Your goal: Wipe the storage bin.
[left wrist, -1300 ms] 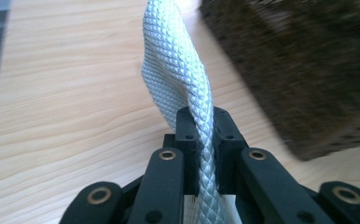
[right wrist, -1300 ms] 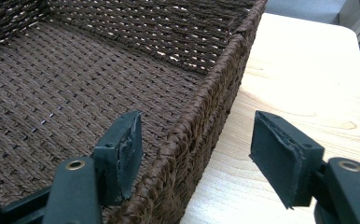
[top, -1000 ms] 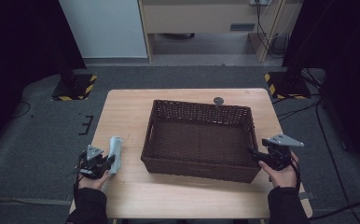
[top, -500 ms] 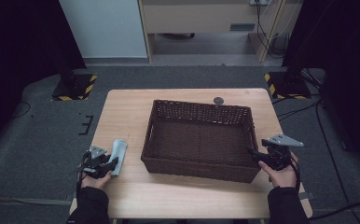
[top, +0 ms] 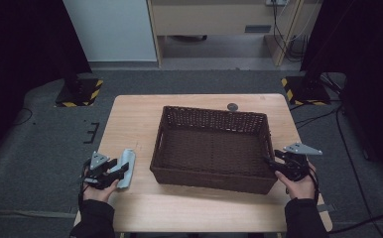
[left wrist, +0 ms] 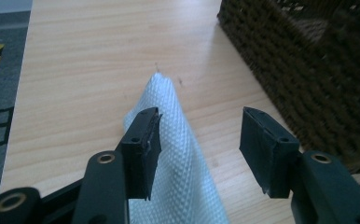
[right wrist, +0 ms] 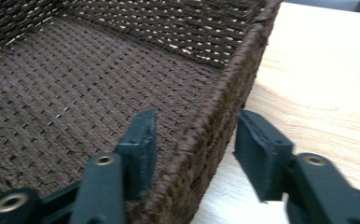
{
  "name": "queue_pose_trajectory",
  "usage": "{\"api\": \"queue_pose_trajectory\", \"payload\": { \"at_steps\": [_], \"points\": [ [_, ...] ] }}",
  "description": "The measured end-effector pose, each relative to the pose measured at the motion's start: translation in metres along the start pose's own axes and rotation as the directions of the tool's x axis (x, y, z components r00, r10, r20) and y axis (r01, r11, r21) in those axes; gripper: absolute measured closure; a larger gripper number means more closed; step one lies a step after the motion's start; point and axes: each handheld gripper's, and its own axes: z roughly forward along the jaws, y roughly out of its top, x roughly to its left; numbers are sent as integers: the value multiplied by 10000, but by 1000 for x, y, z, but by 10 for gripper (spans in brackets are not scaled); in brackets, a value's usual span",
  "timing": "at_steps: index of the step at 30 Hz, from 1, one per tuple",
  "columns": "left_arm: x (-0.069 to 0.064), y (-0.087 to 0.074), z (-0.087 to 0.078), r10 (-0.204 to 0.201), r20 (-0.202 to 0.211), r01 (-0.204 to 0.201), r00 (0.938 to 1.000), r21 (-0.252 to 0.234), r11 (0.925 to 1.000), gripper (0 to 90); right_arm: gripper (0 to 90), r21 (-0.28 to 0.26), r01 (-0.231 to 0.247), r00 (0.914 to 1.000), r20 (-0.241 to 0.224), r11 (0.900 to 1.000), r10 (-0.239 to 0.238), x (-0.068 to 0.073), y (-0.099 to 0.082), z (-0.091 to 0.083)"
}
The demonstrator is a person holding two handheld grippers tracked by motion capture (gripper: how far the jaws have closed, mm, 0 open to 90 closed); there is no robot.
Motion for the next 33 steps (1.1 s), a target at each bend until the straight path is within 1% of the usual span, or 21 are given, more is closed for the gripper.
{"api": "queue_pose_trajectory", "payload": {
  "at_steps": [2,4,5,6,8,12,13,14,17,18,19,20,21,22,23,26,28,30,31,32,33],
  "points": [
    [0,4,-3,-39,97,41,9999,-159,9999,470,570,28,-13,9999,-107,10000,14,1,1,1],
    [0,7,-4,-46,122,48,9999,-229,9997,469,591,120,115,9999,-59,9999,-115,2,2,1],
    [1,12,-8,-68,147,74,9999,-431,9990,468,608,120,50,10000,-44,9999,-50,3,2,1],
    [1,13,-9,-118,183,127,9998,-479,9988,467,613,146,23,10000,-42,9999,-22,2,3,1],
    [0,16,-11,-86,246,99,9997,-542,9985,465,622,138,32,10000,-60,9999,-31,2,3,1],
    [-5,22,-11,64,397,-42,9992,-542,9985,452,642,104,11,10000,60,9999,-12,3,4,4],
    [-10,28,-10,228,537,-196,9983,-593,9980,445,645,59,-12,10000,92,10000,11,4,5,6],
    [-12,30,-9,268,547,-236,9981,-597,9979,436,646,54,-28,10000,78,10000,27,4,6,7],
    [-19,41,-6,251,683,-199,9973,-756,9969,431,634,139,77,9999,64,9999,-77,4,8,8],
    [-19,41,-6,251,683,-199,9973,-756,9969,431,617,146,66,10000,27,9999,-66,4,8,7],
    [-24,48,-5,212,838,-133,9963,-932,9956,431,577,13,45,10000,12,10000,-45,3,8,5],
    [-26,50,-5,210,890,-123,9958,-966,9952,430,550,-125,94,9999,50,9999,-93,2,8,3],
    [-26,50,-5,210,890,-123,9958,-966,9952,426,544,-228,7,10000,68,9997,-6,2,8,1],
    [-32,57,-4,304,964,-201,9949,-1055,9942,420,555,-384,-132,9999,-71,9992,130,2,8,-2],
    [-35,59,-3,319,1019,-209,9943,-1075,9940,418,560,-436,-173,9997,-159,9989,166,2,8,-4],
    [-42,66,0,325,1198,-185,9923,-1161,9931,408,595,-338,-14,9999,-132,9994,9,7,6,-7],
    [-47,68,3,273,1342,-117,9906,-1155,9932,405,628,-240,142,9999,77,9996,-140,8,6,-6],
    [-49,68,5,270,1414,-109,9896,-1136,9935,405,636,-241,138,9999,60,9996,-137,7,6,-5],
    [-52,68,9,333,1525,-179,9877,-1012,9947,405,654,-271,-29,10000,12,9996,29,6,7,-4],
    [-54,68,11,404,1600,-261,9863,-909,9955,407,660,-352,-80,9999,69,9993,82,7,6,-3],
    [-55,67,13,391,1758,-237,9837,-888,9958,414,665,-366,-47,9999,91,9993,50,7,7,-2]
  ]
}}
